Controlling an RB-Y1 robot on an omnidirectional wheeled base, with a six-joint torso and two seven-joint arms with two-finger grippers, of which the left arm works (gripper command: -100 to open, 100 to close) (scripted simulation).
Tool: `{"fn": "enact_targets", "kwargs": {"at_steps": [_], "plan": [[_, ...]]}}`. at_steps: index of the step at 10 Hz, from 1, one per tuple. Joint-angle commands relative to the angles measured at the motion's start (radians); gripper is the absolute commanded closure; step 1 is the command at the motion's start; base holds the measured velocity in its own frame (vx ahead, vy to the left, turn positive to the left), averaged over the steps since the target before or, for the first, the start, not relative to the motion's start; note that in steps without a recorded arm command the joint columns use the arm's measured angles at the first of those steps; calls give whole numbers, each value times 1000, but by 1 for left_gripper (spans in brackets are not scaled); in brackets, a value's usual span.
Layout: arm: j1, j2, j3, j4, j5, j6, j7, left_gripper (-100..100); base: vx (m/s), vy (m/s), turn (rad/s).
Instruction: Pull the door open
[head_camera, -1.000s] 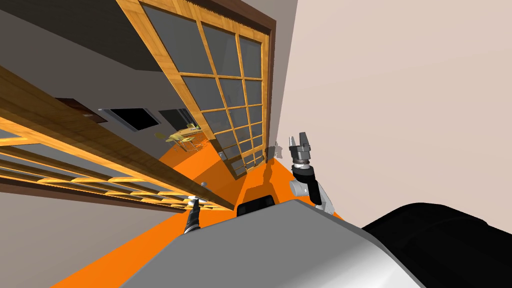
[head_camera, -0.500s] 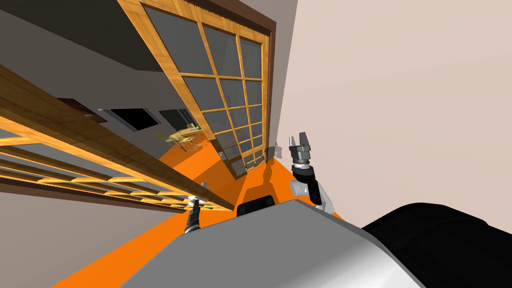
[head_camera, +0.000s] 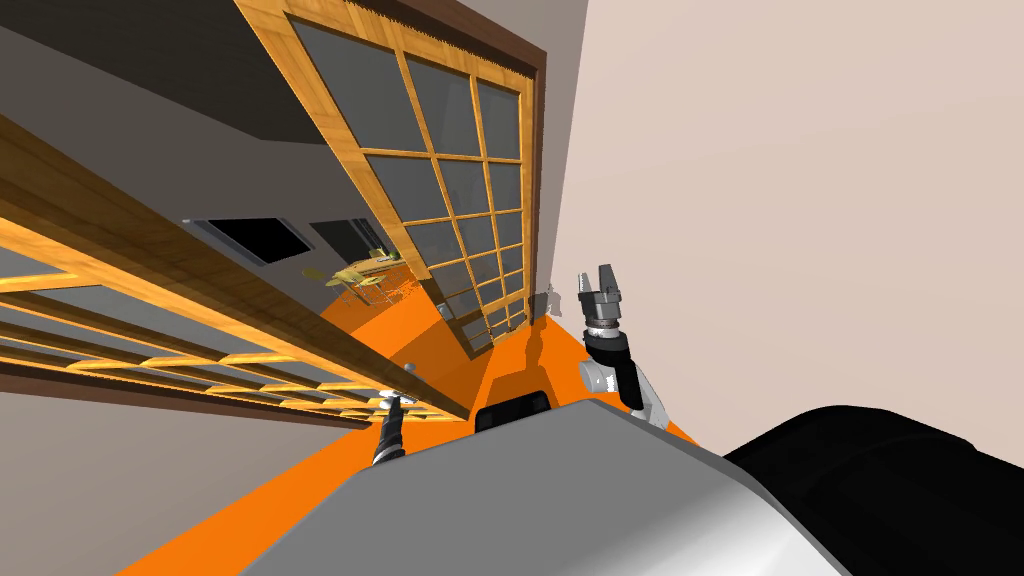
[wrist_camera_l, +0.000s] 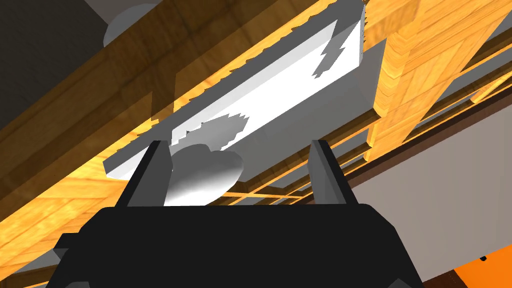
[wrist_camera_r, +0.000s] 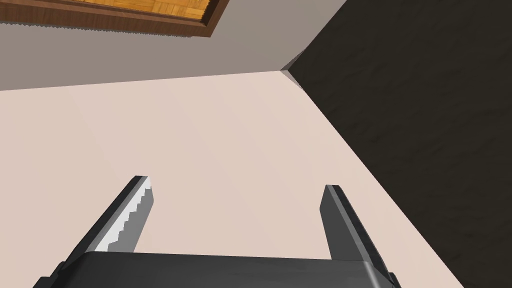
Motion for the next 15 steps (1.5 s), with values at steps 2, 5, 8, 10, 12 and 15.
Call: {"fn": "enact_targets", "kwargs": {"at_steps": [2, 5, 8, 10, 12, 15], "plan": [[-12, 12, 13, 26, 9, -1, 66, 100, -40, 34, -58], [-15, 13, 12, 28, 8, -2, 97, 100, -32, 31, -42], [-24, 14, 11, 34, 6, -4, 166, 100, -57, 35, -75], [-29, 15, 10, 36, 5, -5, 201, 100, -35, 34, -58], [-34, 16, 10, 39, 4, -6, 238, 100, -33, 18, -45], [-39, 17, 9, 43, 3, -7, 277, 100, -44, 34, -56]]}}
